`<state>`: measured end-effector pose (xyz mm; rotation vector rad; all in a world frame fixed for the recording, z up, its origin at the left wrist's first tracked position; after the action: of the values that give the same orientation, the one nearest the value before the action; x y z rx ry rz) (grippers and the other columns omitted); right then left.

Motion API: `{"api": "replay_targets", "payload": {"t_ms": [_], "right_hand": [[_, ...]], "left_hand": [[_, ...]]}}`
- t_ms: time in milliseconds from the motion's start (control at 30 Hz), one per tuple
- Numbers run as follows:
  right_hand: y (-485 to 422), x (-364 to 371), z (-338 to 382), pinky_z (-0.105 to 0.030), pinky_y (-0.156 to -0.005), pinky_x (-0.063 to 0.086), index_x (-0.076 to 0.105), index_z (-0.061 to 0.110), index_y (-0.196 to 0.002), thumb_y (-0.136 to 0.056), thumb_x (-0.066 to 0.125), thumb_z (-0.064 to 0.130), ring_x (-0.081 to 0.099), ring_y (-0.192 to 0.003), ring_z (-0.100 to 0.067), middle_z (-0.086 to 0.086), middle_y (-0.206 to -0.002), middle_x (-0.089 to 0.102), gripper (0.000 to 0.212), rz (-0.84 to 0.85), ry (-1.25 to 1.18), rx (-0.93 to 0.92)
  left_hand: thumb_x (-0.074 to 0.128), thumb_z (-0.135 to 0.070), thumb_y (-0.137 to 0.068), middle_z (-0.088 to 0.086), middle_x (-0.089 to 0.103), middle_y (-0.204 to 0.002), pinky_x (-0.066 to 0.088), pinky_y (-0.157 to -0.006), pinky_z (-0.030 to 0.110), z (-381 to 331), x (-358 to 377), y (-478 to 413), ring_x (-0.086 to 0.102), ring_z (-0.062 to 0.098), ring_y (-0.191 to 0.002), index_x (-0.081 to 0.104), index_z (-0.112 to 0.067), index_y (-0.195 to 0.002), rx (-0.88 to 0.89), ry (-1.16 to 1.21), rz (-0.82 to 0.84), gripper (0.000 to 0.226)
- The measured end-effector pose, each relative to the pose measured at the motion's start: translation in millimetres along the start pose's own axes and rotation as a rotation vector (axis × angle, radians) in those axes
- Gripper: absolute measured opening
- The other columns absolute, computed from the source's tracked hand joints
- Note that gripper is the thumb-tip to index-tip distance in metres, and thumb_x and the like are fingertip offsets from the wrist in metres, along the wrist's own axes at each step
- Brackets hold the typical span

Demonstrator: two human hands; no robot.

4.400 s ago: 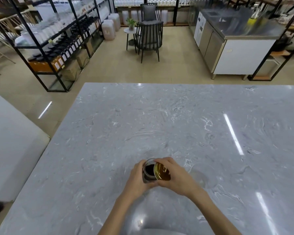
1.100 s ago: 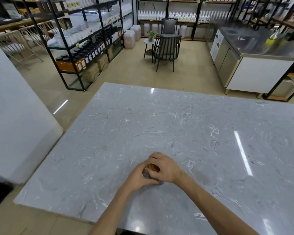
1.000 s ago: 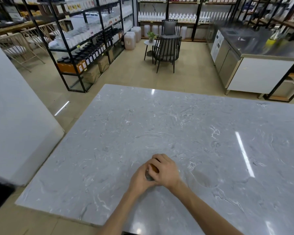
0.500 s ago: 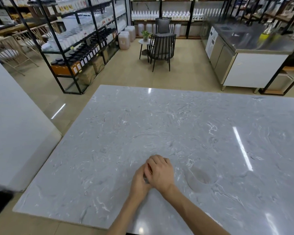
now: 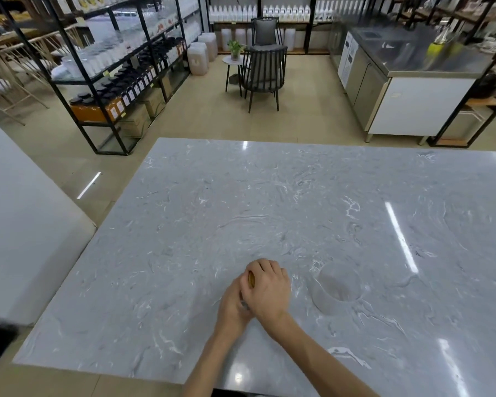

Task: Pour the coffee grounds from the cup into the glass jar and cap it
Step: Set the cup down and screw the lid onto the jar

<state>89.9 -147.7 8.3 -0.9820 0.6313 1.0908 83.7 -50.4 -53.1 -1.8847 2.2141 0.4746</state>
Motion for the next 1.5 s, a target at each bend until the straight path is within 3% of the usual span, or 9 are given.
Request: {"api": "replay_targets", "payload": {"t_ms": [100,200,433,567,667,800,967,1133,1500], "right_hand": [[8.9,6.8,2.2,-0.035,-0.072,0.045,0.068,0.019,-0.083,-0.084,0.053,0.033,0.056,-0.085,-0.022,0.003,-0.089,0.064,0.020,0.100,0.107,-0.247],[13.6,8.0,-2.0,-0.033,-0.080,0.044,0.066,0.021,-0.095,-0.084,0.058,0.033,0.056,-0.096,-0.022,0.003,-0.102,0.062,0.018,0.163,0.067,-0.492],[-3.9,-2.1,-6.8,-0.038,-0.072,0.050,0.064,0.025,-0.110,-0.075,0.059,0.063,0.055,-0.088,-0.024,-0.003,-0.108,0.058,0.052,0.221,0.097,-0.001],[0.1,-14.2,-19.1,-0.036,-0.091,0.047,0.048,0.026,-0.140,-0.076,0.067,0.055,0.051,-0.110,-0.026,-0.006,-0.126,0.049,0.074,0.377,-0.014,-0.049],[-1.8,-26.5,-38.7,-0.040,-0.121,0.014,0.006,0.033,-0.157,-0.086,0.067,0.033,0.013,-0.148,-0.030,0.002,-0.161,0.021,0.094,0.593,-0.097,-0.266],[-7.1,-67.9,-73.8,-0.054,-0.121,-0.006,-0.016,0.040,-0.152,-0.093,0.058,0.047,-0.026,-0.147,-0.025,0.006,-0.164,-0.012,0.094,0.476,0.076,-0.215],[13.2,-89.3,-161.7,-0.055,-0.119,-0.002,-0.032,0.041,-0.146,-0.076,0.047,0.084,-0.021,-0.147,-0.039,-0.007,-0.160,-0.028,0.113,0.643,0.350,0.194],[12.7,-81.5,-174.3,-0.044,-0.120,0.016,-0.013,0.042,-0.153,-0.086,0.057,0.066,0.006,-0.150,-0.030,-0.002,-0.165,-0.007,0.101,0.620,0.114,0.193],[-131.2,-33.4,-197.1,-0.044,-0.111,0.030,0.025,0.034,-0.154,-0.079,0.073,0.052,0.029,-0.141,-0.030,-0.004,-0.158,0.027,0.090,0.447,0.171,0.089]], "left_hand": [[0.079,-0.027,-0.078,-0.007,0.075,-0.104,0.060,-0.084,0.031,3.0,-9.5,-14.1,0.073,0.010,-0.099,0.069,-0.030,-0.111,0.051,-0.045,0.256,0.034],[0.079,-0.027,-0.077,-0.009,0.075,-0.106,0.060,-0.088,0.033,9.5,-19.1,-9.4,0.072,0.008,-0.100,0.068,-0.030,-0.114,0.105,-0.115,0.207,0.039],[0.056,-0.058,-0.082,-0.008,0.066,-0.131,0.058,-0.087,0.042,-11.1,12.4,41.6,0.065,0.021,-0.116,0.049,-0.044,-0.136,-0.176,0.063,-0.342,0.057],[0.080,-0.031,-0.086,0.011,0.007,-0.170,0.037,-0.110,0.048,-9.8,10.7,35.7,0.021,0.031,-0.152,0.000,-0.027,-0.162,-0.176,-0.156,-0.220,0.111],[0.083,-0.053,-0.074,-0.003,-0.018,-0.169,0.025,-0.120,0.050,-13.9,6.7,28.3,-0.001,0.022,-0.157,-0.011,-0.042,-0.159,-0.037,-0.172,-0.093,0.128],[0.079,-0.054,-0.079,-0.027,-0.029,-0.161,0.020,-0.120,0.041,-22.9,6.1,17.1,-0.013,0.009,-0.154,-0.015,-0.064,-0.149,0.224,-0.428,0.095,0.118],[0.080,-0.042,-0.085,-0.020,-0.012,-0.164,0.029,-0.119,0.034,-30.1,18.5,0.9,0.000,0.007,-0.153,0.002,-0.066,-0.150,0.330,-0.560,0.203,0.104],[0.087,-0.040,-0.078,0.001,0.028,-0.151,0.058,-0.090,0.034,-37.5,19.9,-20.7,0.036,0.023,-0.139,0.037,-0.042,-0.152,0.264,-0.685,0.086,0.089],[0.084,-0.047,-0.078,0.008,0.039,-0.139,0.054,-0.073,0.036,-82.0,39.4,-175.5,0.050,0.029,-0.119,0.035,-0.026,-0.149,0.050,-0.767,-0.065,0.089]]}}
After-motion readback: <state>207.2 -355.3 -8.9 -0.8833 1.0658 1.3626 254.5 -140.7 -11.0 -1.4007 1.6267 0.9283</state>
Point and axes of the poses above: each hand's wrist, its own y-axis away from the middle knuckle, its own x-axis out of the palm, z = x × y, the point moved 6 cm from there along -y, towards the middle knuckle
